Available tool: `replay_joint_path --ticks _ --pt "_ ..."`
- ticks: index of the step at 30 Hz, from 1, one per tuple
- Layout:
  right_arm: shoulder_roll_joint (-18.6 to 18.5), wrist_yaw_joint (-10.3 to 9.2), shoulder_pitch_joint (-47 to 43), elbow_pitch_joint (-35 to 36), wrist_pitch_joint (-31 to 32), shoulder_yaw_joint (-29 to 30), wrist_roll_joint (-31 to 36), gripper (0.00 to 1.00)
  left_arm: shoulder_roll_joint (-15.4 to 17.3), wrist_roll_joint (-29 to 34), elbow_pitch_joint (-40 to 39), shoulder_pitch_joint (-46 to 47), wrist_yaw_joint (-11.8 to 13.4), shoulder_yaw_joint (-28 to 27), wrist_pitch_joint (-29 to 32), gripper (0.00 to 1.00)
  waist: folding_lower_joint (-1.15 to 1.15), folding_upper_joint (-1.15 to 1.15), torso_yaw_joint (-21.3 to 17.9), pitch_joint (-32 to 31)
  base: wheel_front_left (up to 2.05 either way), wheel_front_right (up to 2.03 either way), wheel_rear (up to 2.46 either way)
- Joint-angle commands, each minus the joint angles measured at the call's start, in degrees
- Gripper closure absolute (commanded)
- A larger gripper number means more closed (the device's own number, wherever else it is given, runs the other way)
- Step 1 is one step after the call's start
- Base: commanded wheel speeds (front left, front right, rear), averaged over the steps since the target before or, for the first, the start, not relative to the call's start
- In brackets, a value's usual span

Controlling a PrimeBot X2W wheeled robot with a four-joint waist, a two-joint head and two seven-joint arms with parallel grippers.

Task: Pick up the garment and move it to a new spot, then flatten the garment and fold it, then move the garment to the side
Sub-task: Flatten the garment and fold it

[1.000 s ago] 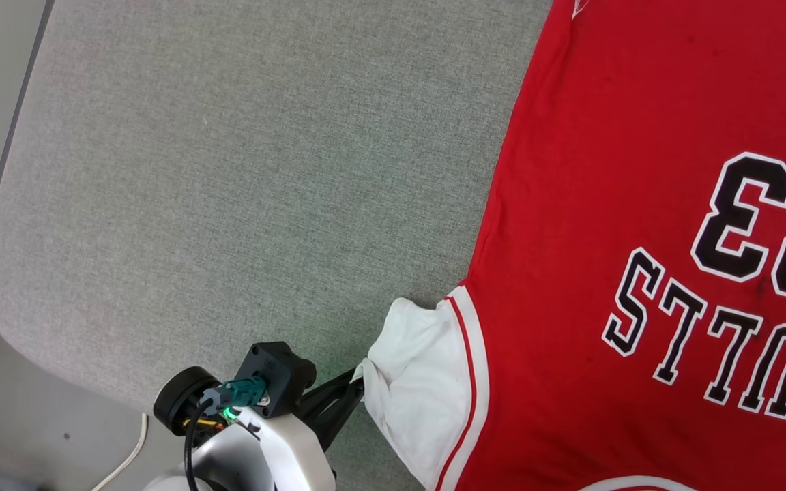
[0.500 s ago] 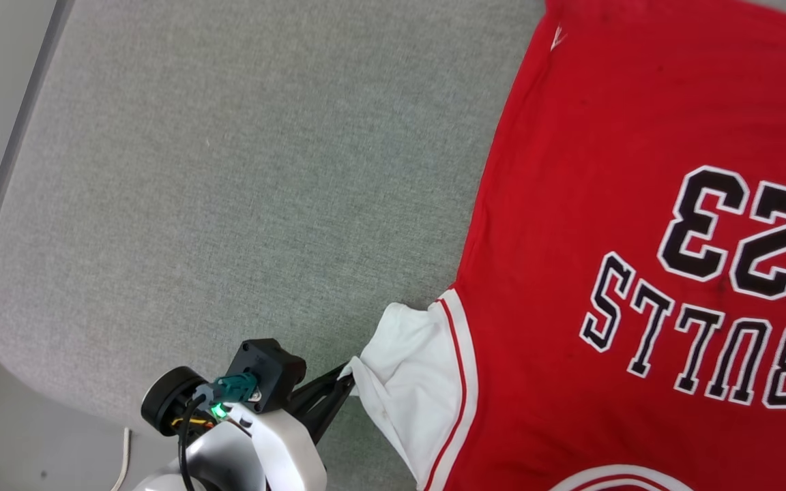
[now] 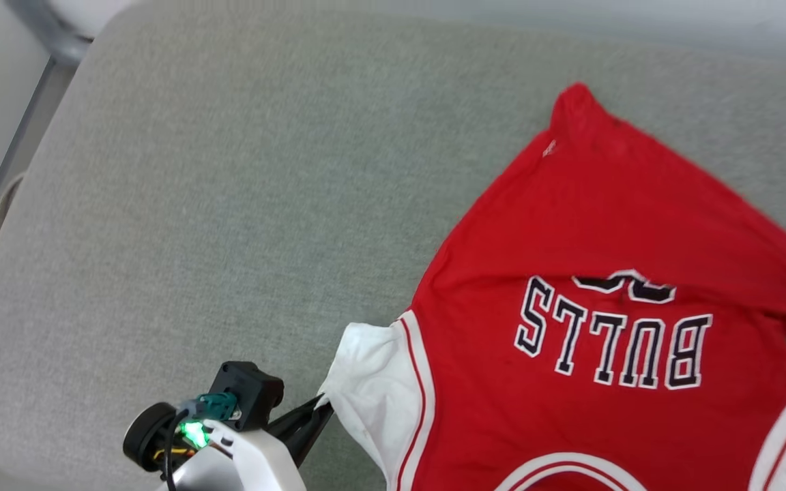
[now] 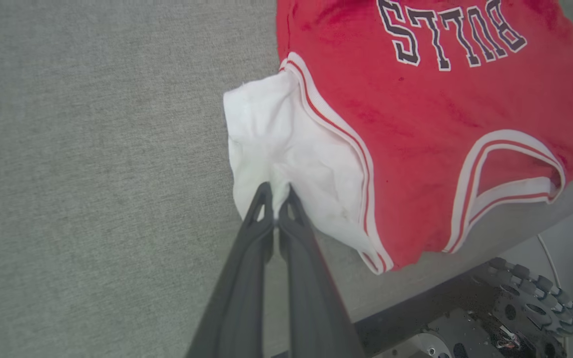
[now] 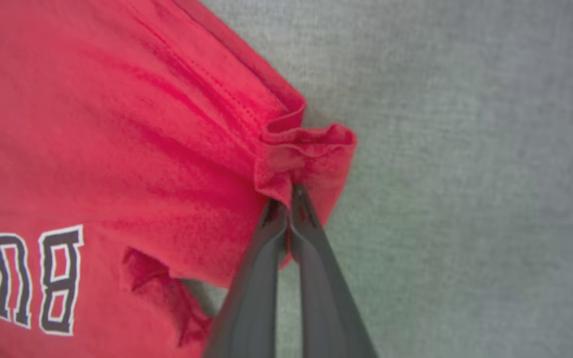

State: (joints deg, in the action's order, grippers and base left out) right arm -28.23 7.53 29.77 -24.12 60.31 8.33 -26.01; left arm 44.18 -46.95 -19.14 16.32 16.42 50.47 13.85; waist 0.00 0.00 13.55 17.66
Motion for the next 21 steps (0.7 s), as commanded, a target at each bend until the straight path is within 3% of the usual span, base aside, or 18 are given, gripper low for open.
replay_joint_path --ticks 1,8,21 --pt "0.19 -0.08 -2.44 0.21 -0.06 -0.05 -0.57 1.0 0.05 -0.28 0.08 -0.87 0.38 -0.13 -0.39 1.0 0.0 0.0 -2.48 -3.2 0.0 0.0 0.0" --pt "-1.74 -0.08 -15.11 5.98 0.56 -1.05 -2.77 1.0 0.97 -1.61 0.66 -3.14 1.32 -0.55 -1.27 1.0 0.0 0.0 -4.65 -7.28 0.0 0.0 0.0" --pt "1.73 -0.08 -30.58 12.88 5.11 4.16 -3.81 1.0 0.1 -3.09 1.0 -4.86 2.86 -1.68 -3.09 1.0 0.0 0.0 -6.38 -10.2 0.0 0.0 0.0"
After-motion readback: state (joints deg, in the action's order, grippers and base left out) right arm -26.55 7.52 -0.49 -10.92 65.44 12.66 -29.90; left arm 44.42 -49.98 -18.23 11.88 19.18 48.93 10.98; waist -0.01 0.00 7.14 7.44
